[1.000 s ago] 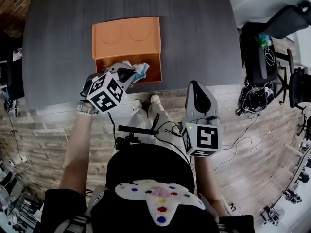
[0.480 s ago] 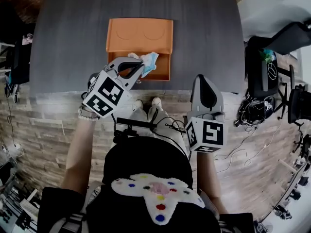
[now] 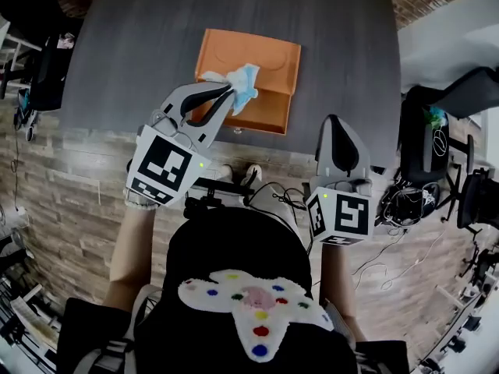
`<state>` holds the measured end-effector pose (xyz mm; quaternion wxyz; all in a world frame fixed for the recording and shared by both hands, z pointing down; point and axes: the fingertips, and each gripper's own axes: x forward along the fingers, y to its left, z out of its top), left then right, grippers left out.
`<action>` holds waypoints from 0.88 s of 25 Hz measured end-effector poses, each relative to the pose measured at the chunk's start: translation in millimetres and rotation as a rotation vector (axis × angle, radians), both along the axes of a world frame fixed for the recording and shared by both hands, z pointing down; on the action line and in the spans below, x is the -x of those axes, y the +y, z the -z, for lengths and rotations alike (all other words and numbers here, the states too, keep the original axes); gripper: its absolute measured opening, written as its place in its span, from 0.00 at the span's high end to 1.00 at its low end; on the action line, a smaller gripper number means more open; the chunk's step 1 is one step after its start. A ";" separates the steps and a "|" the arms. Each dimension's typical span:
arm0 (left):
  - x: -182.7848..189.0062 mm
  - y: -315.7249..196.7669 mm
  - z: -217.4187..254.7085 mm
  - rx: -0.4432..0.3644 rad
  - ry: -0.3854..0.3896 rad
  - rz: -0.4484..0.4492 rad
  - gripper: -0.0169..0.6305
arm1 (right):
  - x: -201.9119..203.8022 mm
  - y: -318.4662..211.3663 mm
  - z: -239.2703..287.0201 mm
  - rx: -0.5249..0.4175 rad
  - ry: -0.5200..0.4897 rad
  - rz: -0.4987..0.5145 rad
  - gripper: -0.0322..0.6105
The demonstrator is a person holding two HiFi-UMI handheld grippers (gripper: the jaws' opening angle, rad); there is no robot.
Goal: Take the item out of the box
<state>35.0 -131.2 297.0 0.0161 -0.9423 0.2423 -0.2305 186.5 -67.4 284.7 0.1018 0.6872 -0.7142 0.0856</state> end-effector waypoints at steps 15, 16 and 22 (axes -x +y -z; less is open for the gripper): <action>36.1 20.3 45.7 -0.047 0.106 0.148 0.96 | 23.4 -8.4 20.3 -0.053 -0.008 0.105 0.94; 36.7 21.1 45.5 -0.048 0.105 0.150 0.96 | 24.0 -8.4 20.3 -0.055 -0.008 0.109 0.94; 37.2 26.9 42.7 -0.044 0.104 0.158 0.96 | 27.2 -5.7 19.5 -0.055 -0.005 0.125 0.94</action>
